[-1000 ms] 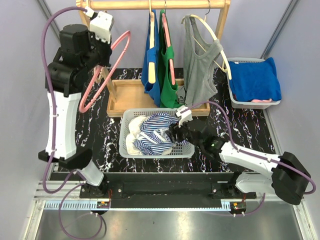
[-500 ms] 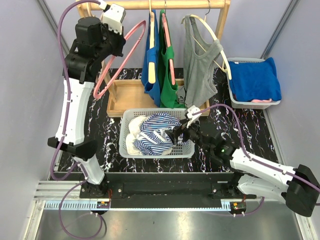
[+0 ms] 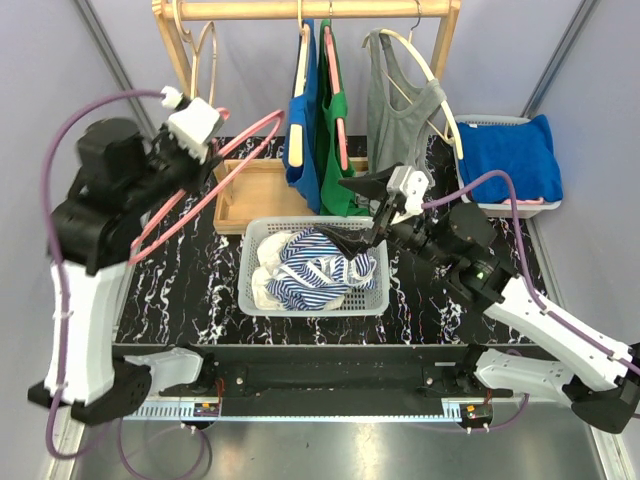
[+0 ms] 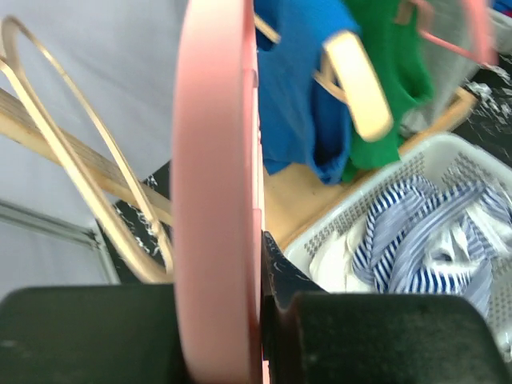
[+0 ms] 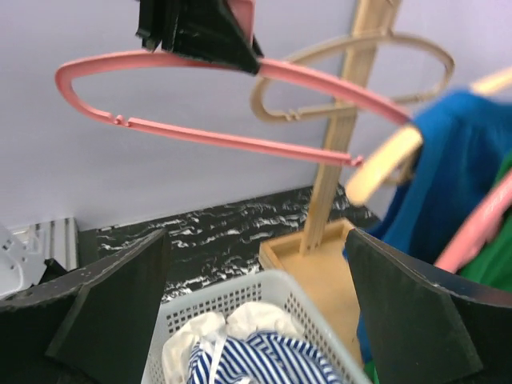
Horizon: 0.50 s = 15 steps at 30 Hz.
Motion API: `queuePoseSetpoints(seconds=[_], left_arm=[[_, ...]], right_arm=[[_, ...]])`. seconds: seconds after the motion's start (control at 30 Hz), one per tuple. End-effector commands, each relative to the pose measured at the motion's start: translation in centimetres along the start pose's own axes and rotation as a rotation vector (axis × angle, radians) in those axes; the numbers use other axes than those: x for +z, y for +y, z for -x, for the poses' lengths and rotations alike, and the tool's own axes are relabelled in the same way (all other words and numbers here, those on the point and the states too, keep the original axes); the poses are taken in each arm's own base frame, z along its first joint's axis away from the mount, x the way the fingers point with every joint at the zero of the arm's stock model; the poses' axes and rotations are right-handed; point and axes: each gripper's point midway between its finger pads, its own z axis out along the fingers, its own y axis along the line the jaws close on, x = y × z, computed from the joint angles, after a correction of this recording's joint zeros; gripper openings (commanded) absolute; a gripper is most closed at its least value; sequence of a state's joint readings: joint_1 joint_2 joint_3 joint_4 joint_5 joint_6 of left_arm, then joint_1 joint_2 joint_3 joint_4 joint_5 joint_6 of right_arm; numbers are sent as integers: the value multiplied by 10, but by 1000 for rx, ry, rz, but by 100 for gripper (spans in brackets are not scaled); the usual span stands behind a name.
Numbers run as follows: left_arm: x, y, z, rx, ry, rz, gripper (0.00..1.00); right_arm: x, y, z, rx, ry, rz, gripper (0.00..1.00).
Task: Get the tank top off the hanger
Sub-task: Place the hanger at the clothesline.
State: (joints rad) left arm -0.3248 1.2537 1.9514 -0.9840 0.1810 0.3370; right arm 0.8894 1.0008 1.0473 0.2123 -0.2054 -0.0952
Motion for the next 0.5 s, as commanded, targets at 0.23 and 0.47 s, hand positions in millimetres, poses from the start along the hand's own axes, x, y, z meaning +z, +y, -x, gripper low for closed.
queuePoseSetpoints(seconds=[0.23, 0.47], left_arm=[[-116, -110, -27, 204, -22, -555, 0], [-120, -123, -36, 204, -9, -631, 0]], right_arm=[[3, 51, 51, -172, -15, 366, 100], [1, 48, 74, -198, -54, 347, 100]])
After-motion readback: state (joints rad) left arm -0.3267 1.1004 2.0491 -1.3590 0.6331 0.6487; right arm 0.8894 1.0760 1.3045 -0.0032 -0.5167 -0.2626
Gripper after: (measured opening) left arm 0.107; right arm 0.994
